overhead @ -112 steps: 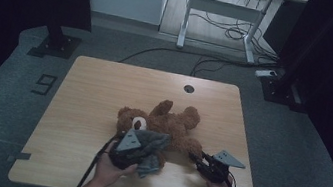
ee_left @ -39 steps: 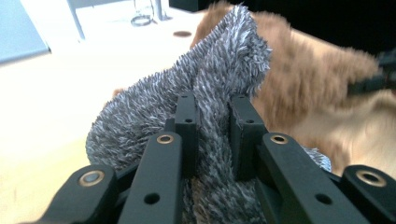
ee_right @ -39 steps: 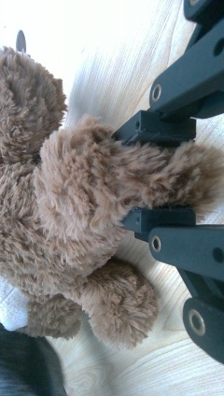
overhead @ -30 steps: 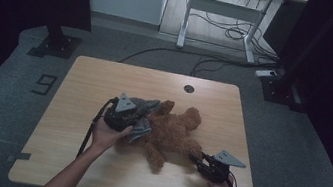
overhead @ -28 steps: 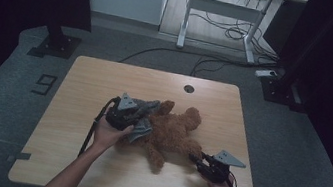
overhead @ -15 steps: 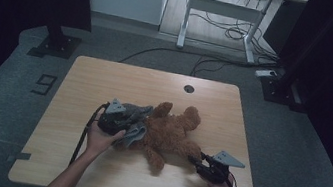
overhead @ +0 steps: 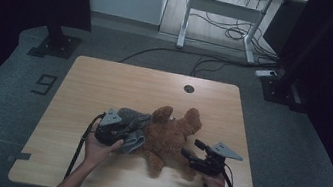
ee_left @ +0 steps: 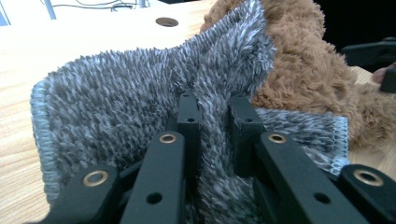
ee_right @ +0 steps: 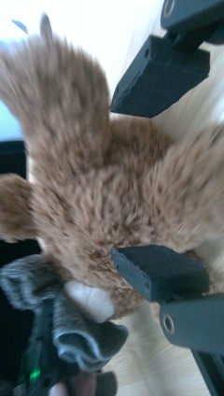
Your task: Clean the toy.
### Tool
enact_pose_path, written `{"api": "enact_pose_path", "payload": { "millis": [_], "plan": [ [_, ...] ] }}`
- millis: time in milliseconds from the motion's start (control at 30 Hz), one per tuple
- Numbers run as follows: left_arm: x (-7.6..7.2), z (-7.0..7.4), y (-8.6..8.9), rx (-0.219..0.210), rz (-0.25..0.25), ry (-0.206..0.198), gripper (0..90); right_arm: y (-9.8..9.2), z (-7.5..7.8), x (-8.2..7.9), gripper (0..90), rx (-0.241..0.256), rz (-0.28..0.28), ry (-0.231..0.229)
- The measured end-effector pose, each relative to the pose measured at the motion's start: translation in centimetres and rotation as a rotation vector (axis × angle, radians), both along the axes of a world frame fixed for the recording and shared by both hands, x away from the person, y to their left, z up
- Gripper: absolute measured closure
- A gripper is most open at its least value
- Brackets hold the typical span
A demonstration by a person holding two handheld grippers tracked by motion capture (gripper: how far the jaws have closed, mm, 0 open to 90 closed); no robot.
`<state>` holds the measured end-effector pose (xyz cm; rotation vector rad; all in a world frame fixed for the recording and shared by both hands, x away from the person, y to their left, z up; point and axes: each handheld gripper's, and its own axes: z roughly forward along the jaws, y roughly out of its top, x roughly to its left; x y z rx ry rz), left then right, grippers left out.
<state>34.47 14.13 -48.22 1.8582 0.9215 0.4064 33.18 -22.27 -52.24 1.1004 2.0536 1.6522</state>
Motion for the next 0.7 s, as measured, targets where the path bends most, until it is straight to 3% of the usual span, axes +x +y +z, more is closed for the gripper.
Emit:
{"api": "enact_pose_path", "payload": {
  "millis": [100, 233, 433, 500, 700],
  "plan": [
    [-0.3, 0.0, 0.0, 0.005, -0.006, -0.003, 77.5, 1.6, -0.3, 0.4, 20.1, -0.071, 0.010, 0.014],
    [-0.6, -0.2, -0.1, 0.010, -0.002, -0.019, 77.5, 2.8, -0.7, 0.9, 22.4, -0.112, 0.022, 0.019],
    [-0.8, 0.0, -0.3, 0.018, 0.001, -0.021, 77.3, 3.1, -1.4, 1.2, 49.1, -0.141, 0.089, 0.044],
    [-0.9, 0.2, -0.6, 0.038, 0.001, -0.026, 76.9, 3.0, -1.5, 1.0, 55.1, -0.156, 0.095, 0.027],
    [-1.1, 2.5, -2.3, 0.080, -0.019, -0.027, 76.1, 2.8, -1.9, 0.3, 61.5, -0.169, 0.087, -0.001]
  ]
}}
